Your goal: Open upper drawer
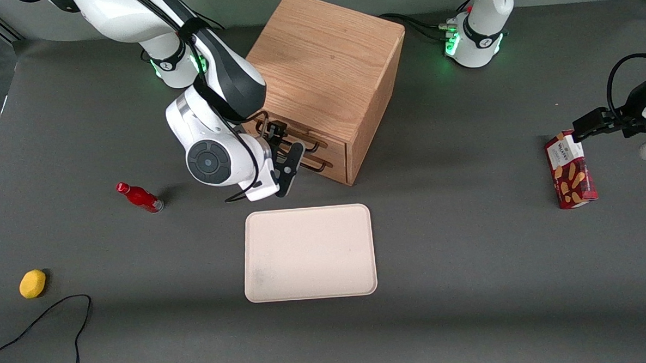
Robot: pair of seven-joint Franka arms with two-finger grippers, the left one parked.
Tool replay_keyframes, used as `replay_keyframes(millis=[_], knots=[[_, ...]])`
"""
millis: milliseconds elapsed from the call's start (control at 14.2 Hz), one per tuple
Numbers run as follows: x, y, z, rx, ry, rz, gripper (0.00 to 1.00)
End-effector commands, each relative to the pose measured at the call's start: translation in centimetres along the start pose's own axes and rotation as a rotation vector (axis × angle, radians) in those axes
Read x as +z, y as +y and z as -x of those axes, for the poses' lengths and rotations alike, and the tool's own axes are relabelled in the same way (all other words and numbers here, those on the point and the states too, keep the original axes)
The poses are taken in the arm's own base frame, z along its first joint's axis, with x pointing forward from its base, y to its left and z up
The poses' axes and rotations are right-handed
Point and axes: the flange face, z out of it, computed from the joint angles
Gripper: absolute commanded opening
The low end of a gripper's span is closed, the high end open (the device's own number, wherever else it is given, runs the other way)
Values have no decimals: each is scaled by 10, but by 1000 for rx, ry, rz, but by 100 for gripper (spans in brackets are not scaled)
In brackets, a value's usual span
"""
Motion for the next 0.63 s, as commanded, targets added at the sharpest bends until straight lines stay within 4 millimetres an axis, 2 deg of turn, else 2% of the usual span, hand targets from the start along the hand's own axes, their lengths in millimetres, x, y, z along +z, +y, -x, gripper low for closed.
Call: replay_keyframes(millis=[0, 211, 562], knots=[[3, -5, -2, 18, 23, 4, 100], [5, 0, -2, 20, 33, 9, 100], [-9, 18, 6, 23, 57, 17, 100]])
